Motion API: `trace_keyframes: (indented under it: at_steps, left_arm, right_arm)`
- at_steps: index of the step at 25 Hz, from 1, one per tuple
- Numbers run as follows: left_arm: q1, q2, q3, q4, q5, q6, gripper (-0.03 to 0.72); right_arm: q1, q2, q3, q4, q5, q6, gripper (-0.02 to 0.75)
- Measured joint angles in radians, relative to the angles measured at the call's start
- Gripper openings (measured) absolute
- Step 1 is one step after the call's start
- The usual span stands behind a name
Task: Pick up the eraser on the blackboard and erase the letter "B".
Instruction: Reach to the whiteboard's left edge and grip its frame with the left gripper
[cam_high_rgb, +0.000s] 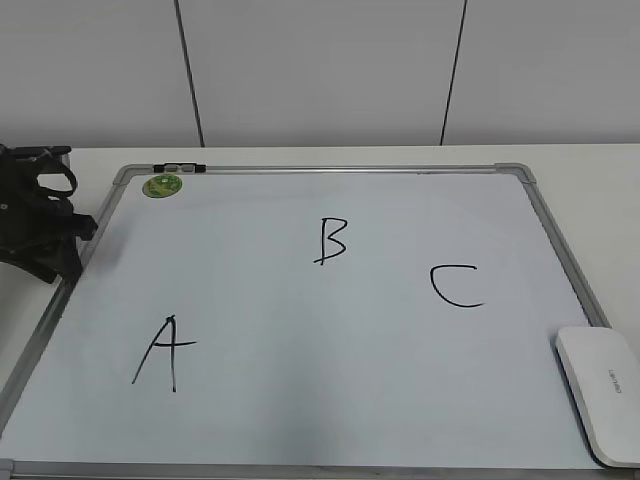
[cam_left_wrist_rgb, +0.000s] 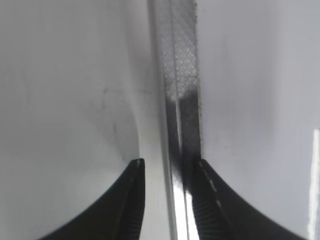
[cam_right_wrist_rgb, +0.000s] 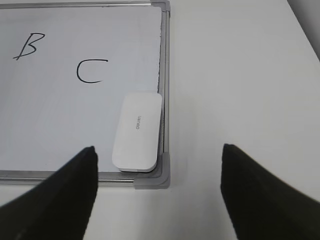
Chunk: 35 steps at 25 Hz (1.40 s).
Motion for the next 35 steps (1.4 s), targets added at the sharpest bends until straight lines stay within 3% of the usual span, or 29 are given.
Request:
trace_keyframes:
  at_steps: [4, 10, 21, 35]
  left_arm:
    - [0.0, 0.004, -0.004, -0.006, 0.004, 0.0, 0.174]
    - [0.002, 0.009, -0.012, -0.022, 0.018, -0.002, 0.016]
    - [0.006, 0.009, -0.012, -0.03, 0.025, -0.006, 0.011]
    - [0.008, 0.011, -0.012, -0.048, 0.026, -0.008, 0.011]
  right_arm:
    - [0.0, 0.0, 0.0, 0.0, 0.0, 0.0, 0.587]
    - [0.0, 0.0, 0.0, 0.0, 0.0, 0.0, 0.587]
    - [0.0, 0.021, -0.051, 0.016, 0.0, 0.0, 0.587]
    - [0.0, 0.543, -0.119, 0.096, -0.06, 0.002, 0.587]
